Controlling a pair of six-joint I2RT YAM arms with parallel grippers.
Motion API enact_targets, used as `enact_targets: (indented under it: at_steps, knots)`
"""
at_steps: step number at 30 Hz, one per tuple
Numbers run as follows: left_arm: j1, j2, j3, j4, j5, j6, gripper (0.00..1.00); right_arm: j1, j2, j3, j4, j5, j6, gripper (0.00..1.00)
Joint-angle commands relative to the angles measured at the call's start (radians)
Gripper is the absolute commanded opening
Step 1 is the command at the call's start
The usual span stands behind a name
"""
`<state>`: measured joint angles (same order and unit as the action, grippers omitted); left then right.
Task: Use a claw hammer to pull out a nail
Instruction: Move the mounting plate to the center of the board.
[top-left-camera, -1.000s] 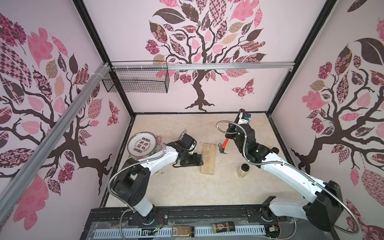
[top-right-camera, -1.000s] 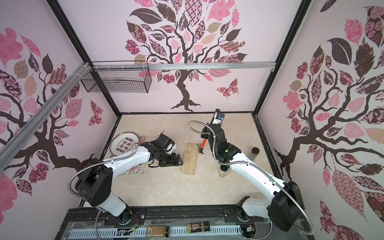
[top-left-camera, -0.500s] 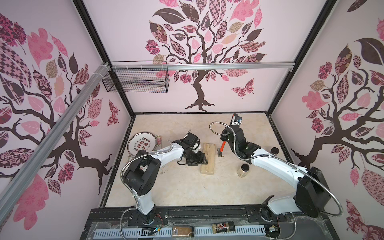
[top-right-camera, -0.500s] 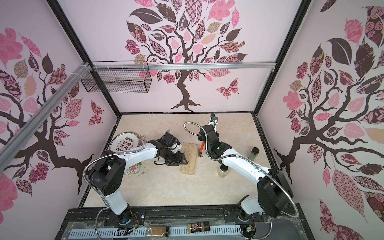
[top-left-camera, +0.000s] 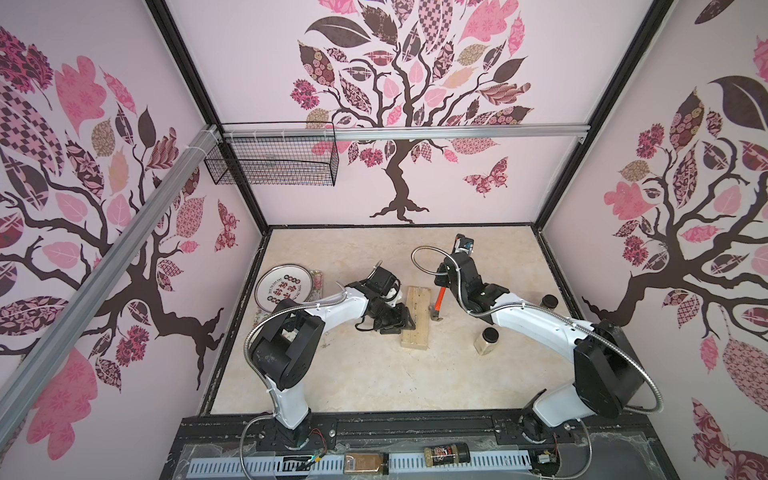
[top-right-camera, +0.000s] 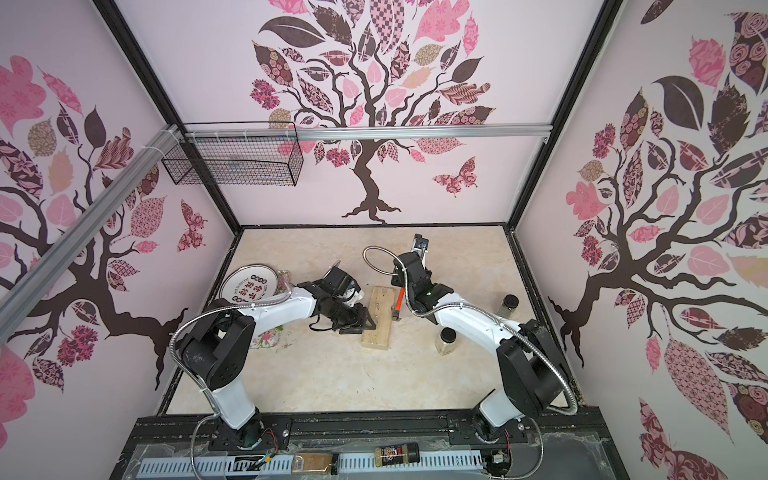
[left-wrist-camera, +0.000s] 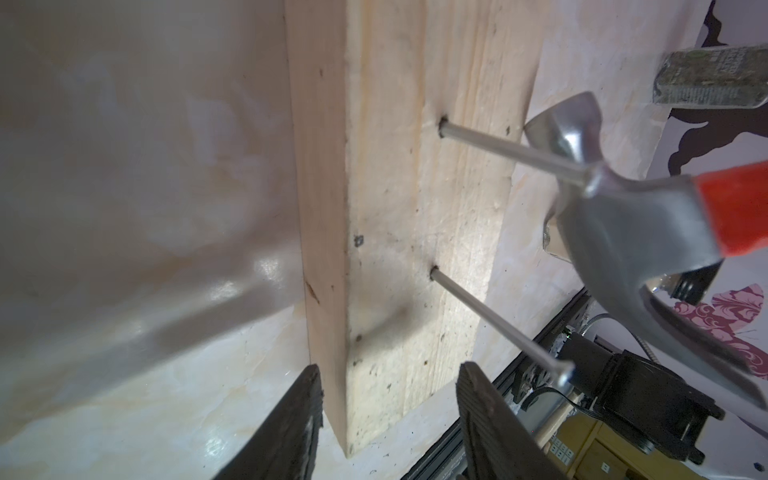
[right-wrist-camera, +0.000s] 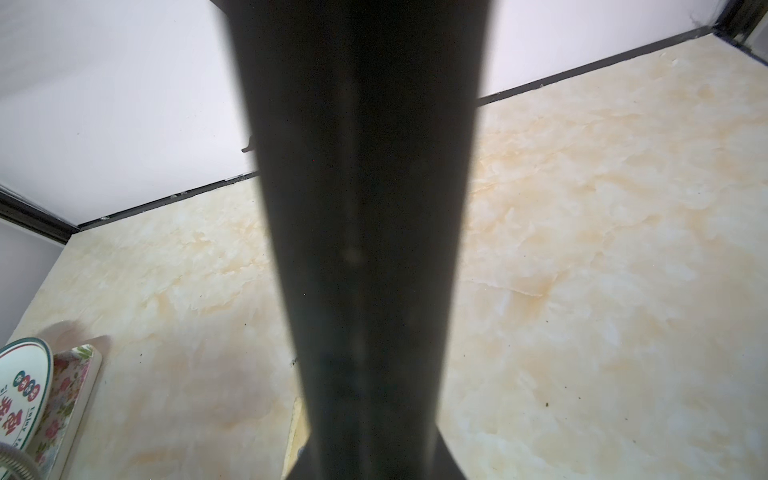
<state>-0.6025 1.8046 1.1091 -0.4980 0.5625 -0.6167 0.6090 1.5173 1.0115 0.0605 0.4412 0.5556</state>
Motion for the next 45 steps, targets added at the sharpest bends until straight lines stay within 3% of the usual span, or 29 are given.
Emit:
enact_targets:
  at_steps: [1,28,36,45]
  knots:
    - [0.004,0.021,-0.040,0.053,0.051,-0.052,0.54,0.006,0.021,0.068,0.023,-0.059,0.042,0.13]
    - [0.013,0.013,-0.084,0.129,0.113,-0.115,0.45,0.011,0.001,0.133,-0.017,-0.081,0.014,0.14]
    - [0.013,-0.035,-0.075,0.135,0.127,-0.086,0.49,0.011,-0.024,0.224,-0.037,-0.054,-0.082,0.14]
    - [0.015,-0.012,-0.054,0.087,0.070,-0.045,0.56,0.012,0.100,0.351,0.146,0.014,-0.251,0.14]
